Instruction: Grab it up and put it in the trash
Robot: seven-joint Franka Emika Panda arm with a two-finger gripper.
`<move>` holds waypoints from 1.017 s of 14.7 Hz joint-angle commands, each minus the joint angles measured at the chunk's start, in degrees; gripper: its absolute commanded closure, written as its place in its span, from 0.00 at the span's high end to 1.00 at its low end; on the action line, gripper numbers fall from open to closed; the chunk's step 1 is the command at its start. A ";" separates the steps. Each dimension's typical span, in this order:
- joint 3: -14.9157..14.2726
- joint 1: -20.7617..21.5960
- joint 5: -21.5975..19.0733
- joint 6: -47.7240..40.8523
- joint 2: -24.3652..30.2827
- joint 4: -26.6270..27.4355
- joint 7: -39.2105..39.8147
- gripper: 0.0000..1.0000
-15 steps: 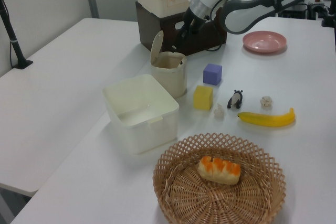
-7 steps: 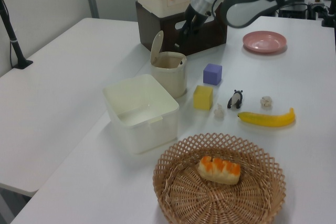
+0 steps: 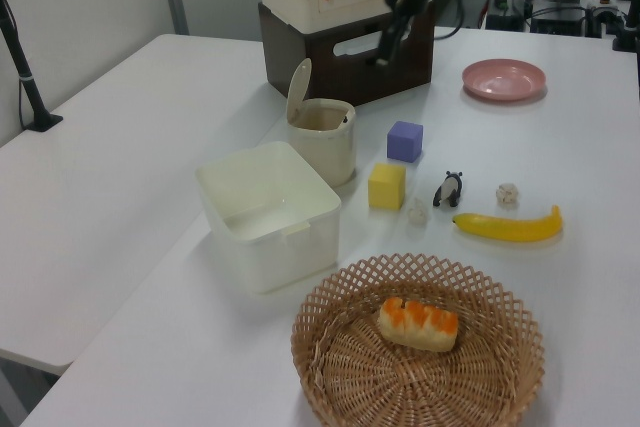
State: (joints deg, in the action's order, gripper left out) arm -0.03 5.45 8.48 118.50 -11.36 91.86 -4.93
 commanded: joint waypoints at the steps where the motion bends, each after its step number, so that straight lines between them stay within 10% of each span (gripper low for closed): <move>1: -0.32 0.17 0.31 -12.30 6.16 2.18 -0.08 1.00; 15: -0.85 -2.99 -6.72 -27.10 14.43 5.17 2.56 1.00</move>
State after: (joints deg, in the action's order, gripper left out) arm -0.57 2.57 3.24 92.35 1.81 95.64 -3.68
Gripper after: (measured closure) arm 0.000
